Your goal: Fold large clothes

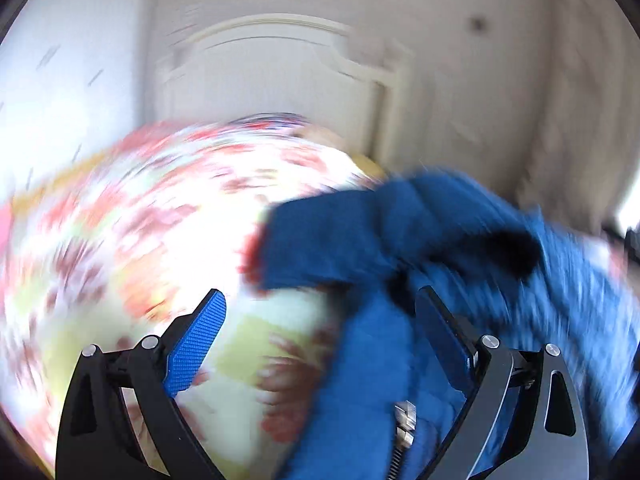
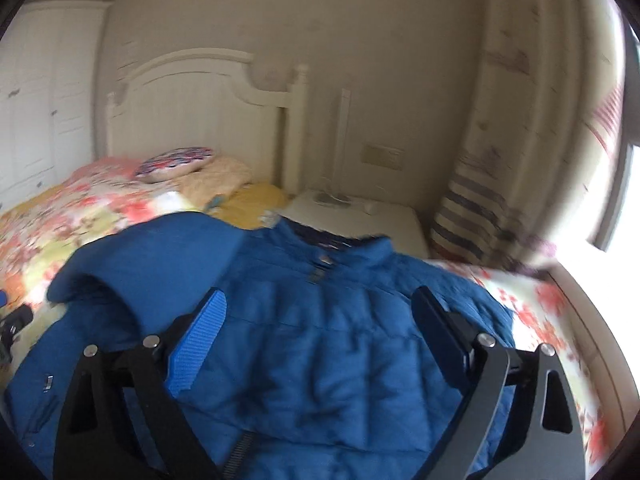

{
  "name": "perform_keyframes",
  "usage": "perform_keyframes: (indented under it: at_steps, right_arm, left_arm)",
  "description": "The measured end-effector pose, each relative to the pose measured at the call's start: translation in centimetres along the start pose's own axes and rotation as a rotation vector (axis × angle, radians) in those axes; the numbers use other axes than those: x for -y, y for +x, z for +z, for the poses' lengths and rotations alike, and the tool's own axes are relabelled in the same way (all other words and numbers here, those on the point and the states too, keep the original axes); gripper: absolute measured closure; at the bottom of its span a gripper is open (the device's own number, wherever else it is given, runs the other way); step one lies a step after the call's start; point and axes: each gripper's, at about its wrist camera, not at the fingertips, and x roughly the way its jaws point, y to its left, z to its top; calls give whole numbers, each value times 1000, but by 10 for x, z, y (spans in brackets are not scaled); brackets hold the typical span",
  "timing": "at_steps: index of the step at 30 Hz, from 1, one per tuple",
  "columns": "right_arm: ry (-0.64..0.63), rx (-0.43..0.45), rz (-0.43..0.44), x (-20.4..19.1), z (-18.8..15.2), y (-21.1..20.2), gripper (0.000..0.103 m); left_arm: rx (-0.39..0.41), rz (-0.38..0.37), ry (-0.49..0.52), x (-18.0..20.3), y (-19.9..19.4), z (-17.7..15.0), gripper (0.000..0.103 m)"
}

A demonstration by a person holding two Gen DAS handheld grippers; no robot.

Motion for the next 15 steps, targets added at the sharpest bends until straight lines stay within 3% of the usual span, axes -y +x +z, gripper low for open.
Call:
perform_keyframes:
  at_steps: [5,8,12,14,15]
  right_arm:
    - [-423,13,247,-142,32,10,11]
    - [-643,-82,328,-216,28,32,11]
    - [-825,-228,307,-280,1,83,12]
    - [-866,-251,264,-294,-13,99,13]
    - [-857,-223,259,-294,-14,101,36]
  left_arm:
    - [136,53,-310,-68,-24,4,12]
    - [171,86,-426,-93,-31,2,12]
    - [145,128,-568,-123,-24,-3,12]
    - [121,138,-587,-127,-20,-7,12]
    - [114,144,-581,-124,-17,-7,12]
